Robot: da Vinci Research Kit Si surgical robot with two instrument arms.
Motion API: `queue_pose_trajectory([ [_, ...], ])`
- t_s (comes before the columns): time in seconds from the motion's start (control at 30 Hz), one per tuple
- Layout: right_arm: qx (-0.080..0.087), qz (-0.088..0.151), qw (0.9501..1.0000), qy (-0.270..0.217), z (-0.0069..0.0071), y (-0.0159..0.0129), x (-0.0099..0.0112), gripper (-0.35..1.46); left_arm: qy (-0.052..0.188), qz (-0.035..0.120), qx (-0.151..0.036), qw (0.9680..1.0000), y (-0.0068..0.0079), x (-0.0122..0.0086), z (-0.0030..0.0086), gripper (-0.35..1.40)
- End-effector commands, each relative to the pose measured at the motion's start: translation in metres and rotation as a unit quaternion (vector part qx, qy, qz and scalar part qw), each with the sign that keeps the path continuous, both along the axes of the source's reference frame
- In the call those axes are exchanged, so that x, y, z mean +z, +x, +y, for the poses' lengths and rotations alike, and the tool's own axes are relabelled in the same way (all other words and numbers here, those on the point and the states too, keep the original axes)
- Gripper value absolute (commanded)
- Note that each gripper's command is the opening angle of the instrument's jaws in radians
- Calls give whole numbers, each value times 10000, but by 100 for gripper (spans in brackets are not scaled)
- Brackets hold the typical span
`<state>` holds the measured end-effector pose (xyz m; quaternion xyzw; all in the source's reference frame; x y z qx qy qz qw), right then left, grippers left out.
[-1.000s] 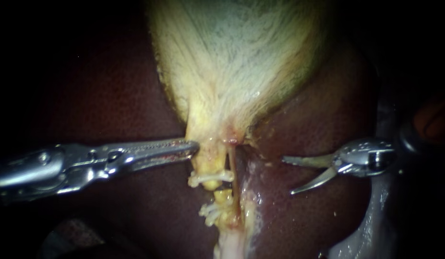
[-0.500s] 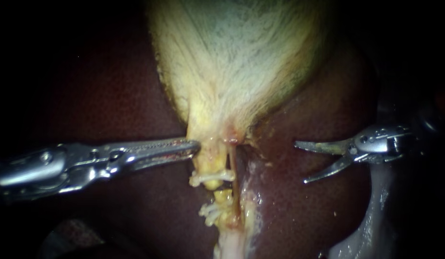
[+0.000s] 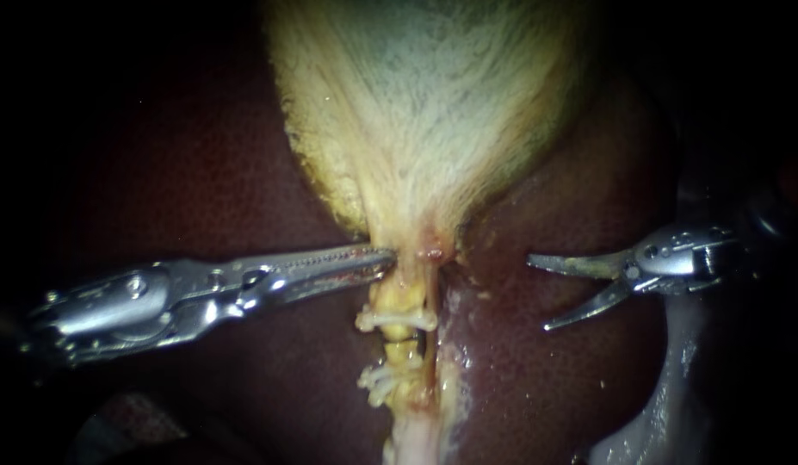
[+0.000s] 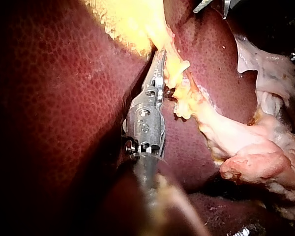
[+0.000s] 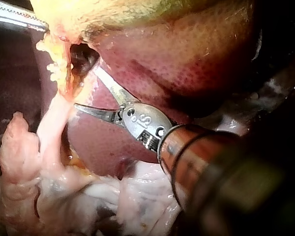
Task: Go back from the cut left tube
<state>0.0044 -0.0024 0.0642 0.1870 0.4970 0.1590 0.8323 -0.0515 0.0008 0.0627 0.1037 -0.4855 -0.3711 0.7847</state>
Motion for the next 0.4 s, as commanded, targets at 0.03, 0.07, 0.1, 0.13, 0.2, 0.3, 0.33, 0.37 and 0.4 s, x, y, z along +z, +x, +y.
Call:
queue_pose_trajectory([
  [0.03,0,0,10000,0,0,0,0,128,-1,2,0,10000,0,0,0,0],
  [0.07,-14,4,10000,-26,0,0,0,128,-1,2,0,10000,0,0,0,0],
  [0.1,-14,4,10000,-26,0,0,0,128,-1,2,0,10000,0,0,0,0],
  [0.13,-14,4,10000,-26,0,0,0,128,-1,2,0,10000,0,0,0,0],
  [0.2,-14,4,10000,-26,0,0,0,128,-1,2,0,10000,0,0,0,0],
  [0.3,-14,4,10000,-26,0,0,0,128,-1,2,-1,10000,0,0,0,0],
  [0.33,-14,4,10000,-26,0,0,0,128,-1,2,-1,10000,-1,0,0,0],
  [0.37,-14,5,10000,-26,0,0,-1,128,-1,3,-1,10000,-1,0,0,0],
  [0.4,-25,13,10000,-19,-1,0,-1,128,-1,3,-1,10000,-1,0,0,0],
])
